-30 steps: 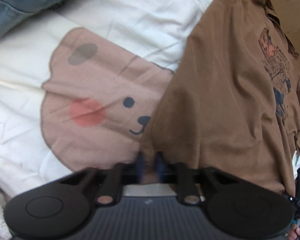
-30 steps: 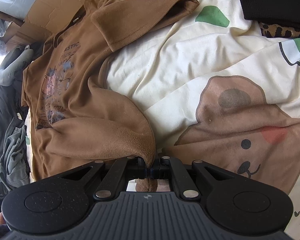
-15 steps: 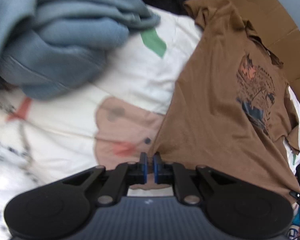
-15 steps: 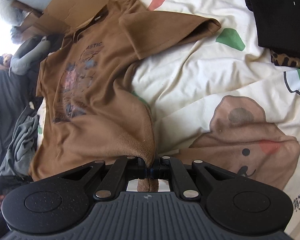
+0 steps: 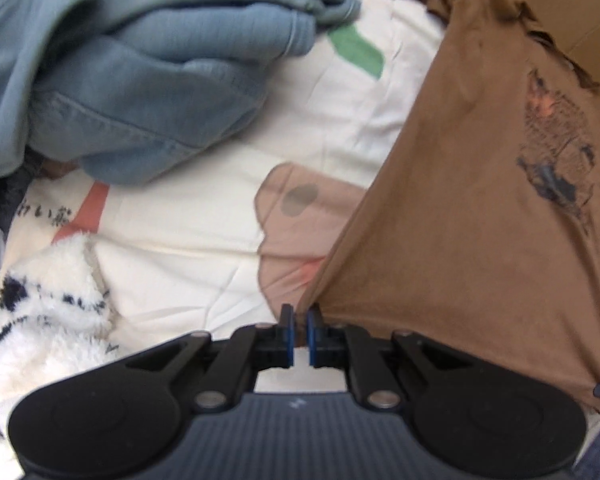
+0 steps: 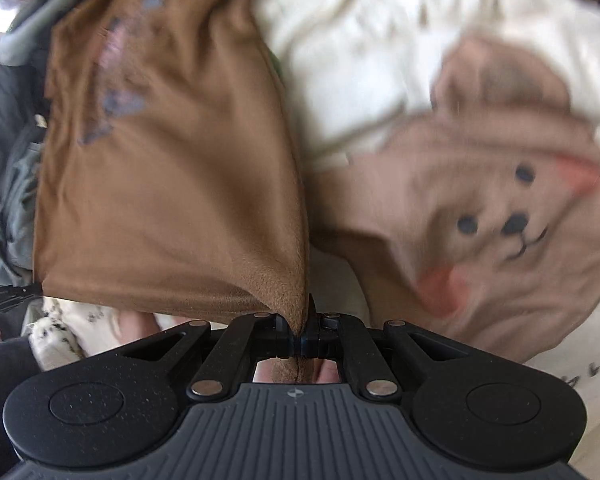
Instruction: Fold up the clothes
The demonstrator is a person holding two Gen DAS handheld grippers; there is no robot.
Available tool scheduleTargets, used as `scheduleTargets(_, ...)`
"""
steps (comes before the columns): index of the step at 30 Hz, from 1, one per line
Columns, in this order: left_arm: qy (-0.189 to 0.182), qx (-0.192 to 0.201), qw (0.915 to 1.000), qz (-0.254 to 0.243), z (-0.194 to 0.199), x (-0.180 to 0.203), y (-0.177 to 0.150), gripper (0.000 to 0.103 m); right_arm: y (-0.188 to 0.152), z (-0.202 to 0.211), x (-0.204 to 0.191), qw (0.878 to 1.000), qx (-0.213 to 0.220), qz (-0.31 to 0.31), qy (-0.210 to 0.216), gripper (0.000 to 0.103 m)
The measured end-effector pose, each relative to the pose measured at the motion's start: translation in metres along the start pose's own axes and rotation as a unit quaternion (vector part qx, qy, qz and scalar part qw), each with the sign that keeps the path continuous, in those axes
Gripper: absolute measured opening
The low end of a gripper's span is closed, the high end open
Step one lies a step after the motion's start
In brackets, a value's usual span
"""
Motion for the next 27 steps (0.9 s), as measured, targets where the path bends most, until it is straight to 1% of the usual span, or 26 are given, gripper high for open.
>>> scheduleTargets(2, 0.005, 0.002, 1.0000, -0.006, -0.002, -0.001, 0.001, 0.006, -0.005, -0.010, 0.002, 1.000, -0.006, -0.004, 0.000, 0.001)
scheduleTargets(4, 0.004, 0.003, 1.0000, -0.007, 0.001, -0.003, 0.003, 0.006, -0.008, -0.009, 0.000, 1.000, -0.008, -0.006, 0.007, 0.001)
scheduleTargets(9, -0.004, 0.001, 1.0000, -0.007, 0.018, -0.006, -0.002, 0.007, -0.012, 0.013, -0.009, 0.999, -0.021, -0.015, 0.037, 0.001)
scheduleTargets(11, -0.013, -0.003, 0.9999, -0.002, 0.027, -0.003, -0.006, 0.006, -0.012, 0.025, -0.010, 0.999, -0.026, -0.010, 0.038, 0.000)
scheduleTargets(14, -0.026, -0.012, 0.9996, 0.003, 0.038, 0.004, -0.015, 0.006, -0.010, 0.039, -0.009, 0.999, -0.035, 0.000, 0.032, 0.000)
scheduleTargets(17, -0.047, -0.036, 0.9982, 0.005, 0.040, 0.016, -0.033, 0.006, -0.010, 0.051, -0.005, 0.999, -0.047, 0.012, 0.023, 0.000)
scheduleTargets(20, -0.057, -0.062, 0.9964, 0.003, 0.035, 0.022, -0.052, 0.006, -0.017, 0.057, 0.005, 0.997, -0.071, 0.022, 0.002, 0.000)
scheduleTargets(23, -0.059, -0.074, 0.9955, 0.009, 0.028, 0.021, -0.061, 0.006, -0.025, 0.064, 0.016, 0.997, -0.077, 0.013, -0.011, 0.000)
scheduleTargets(25, -0.052, -0.078, 0.9956, 0.001, 0.022, 0.021, -0.063, 0.006, -0.028, 0.066, 0.021, 0.997, -0.076, 0.005, -0.014, 0.000)
scheduleTargets(27, -0.041, -0.078, 0.9960, -0.011, 0.015, 0.019, -0.063, 0.006, -0.032, 0.060, 0.023, 0.997, -0.077, -0.002, -0.017, 0.000)
Point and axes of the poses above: each gripper's, at about its wrist camera, not at the fingertips, and z roughly against the way its jaws point, x to its right, y to its top, the point moved 10 cm from there along -z, roughly the way its jaws point, and after that the axes turned 5 degrees about x, right-handed, at the moved point
